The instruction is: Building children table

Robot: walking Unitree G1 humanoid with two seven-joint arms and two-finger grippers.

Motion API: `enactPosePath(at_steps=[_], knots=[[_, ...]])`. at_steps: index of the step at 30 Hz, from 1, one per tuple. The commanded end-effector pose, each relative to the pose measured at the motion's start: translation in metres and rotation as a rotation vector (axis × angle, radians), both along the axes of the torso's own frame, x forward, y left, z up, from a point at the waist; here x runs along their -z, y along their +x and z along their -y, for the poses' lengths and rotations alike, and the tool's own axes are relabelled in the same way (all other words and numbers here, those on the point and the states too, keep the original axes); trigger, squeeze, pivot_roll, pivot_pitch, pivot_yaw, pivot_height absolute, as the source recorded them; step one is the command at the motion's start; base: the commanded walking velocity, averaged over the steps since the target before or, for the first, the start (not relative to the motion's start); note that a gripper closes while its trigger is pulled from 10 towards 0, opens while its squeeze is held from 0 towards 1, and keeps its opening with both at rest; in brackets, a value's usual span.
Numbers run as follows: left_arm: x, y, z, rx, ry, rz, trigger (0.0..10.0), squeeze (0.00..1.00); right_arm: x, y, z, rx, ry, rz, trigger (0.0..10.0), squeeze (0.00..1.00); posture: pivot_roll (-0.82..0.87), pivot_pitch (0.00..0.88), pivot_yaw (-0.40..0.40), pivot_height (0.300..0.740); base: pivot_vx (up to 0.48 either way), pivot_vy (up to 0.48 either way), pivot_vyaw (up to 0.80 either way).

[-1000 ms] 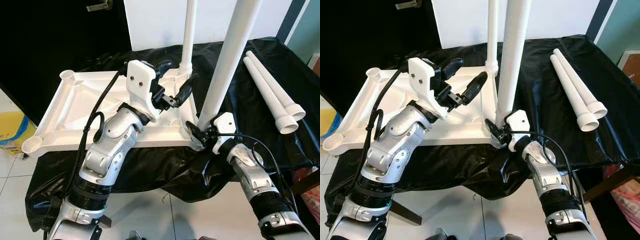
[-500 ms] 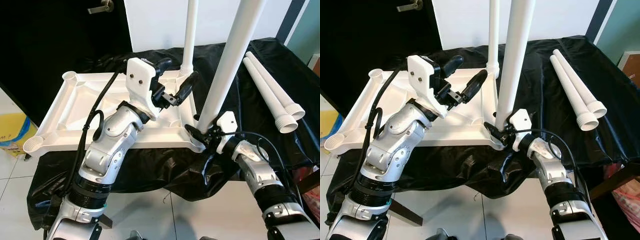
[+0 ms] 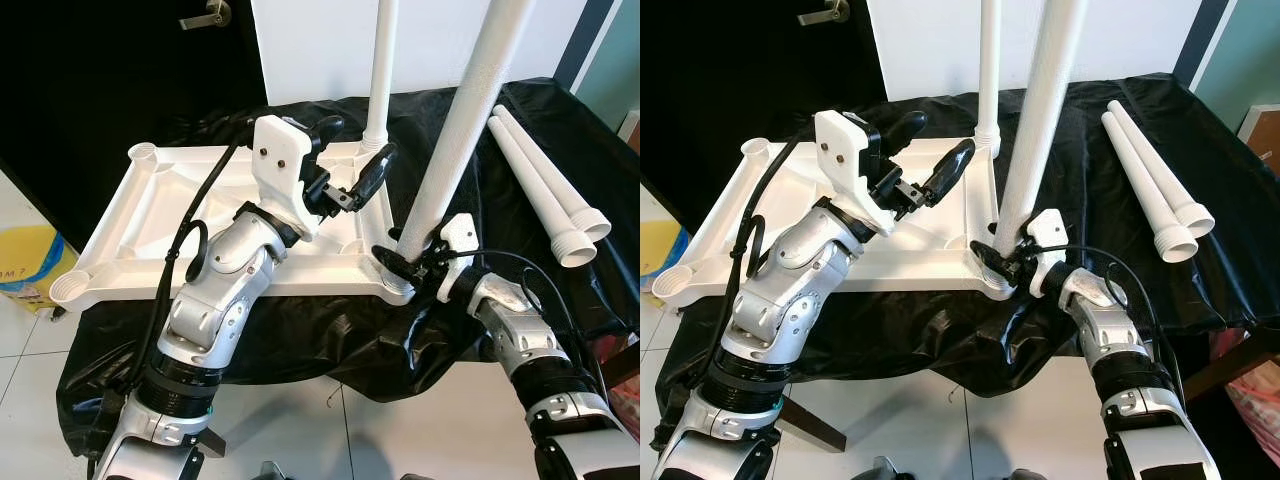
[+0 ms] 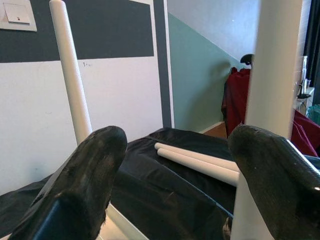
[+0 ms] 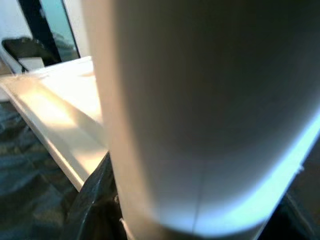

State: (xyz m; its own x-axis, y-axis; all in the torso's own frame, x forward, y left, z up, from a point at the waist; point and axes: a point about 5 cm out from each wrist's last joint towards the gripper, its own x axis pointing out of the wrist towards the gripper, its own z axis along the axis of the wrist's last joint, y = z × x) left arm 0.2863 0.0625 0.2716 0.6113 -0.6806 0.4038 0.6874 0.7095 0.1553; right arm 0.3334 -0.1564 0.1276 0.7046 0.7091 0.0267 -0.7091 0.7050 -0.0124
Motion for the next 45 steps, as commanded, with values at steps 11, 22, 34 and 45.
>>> enactPosePath(at_steps=[11,22,34,45], knots=[[-0.003,-0.003,0.001,0.057,0.027,0.027,10.0,0.0,0.028,-0.01,0.0,-0.004,-0.073,-0.084,10.0,0.0,-0.07,0.049,0.053,0.74,0.0,0.0,0.0],[-0.002,-0.003,0.001,0.054,0.024,0.022,10.0,0.0,0.041,-0.02,-0.007,0.111,-0.127,-0.009,10.0,0.0,-0.08,0.055,0.058,0.74,0.0,0.0,0.0],[-0.002,-0.004,0.001,0.059,0.023,0.02,10.0,0.0,0.041,-0.013,-0.028,0.521,-0.058,-0.059,10.0,0.0,-0.08,0.057,0.055,0.74,0.0,0.0,0.0],[-0.001,-0.005,0.001,0.055,0.024,0.021,10.0,0.0,0.039,-0.016,-0.058,0.741,0.068,-0.122,10.0,0.0,-0.07,0.052,0.045,0.74,0.0,0.0,0.0]])
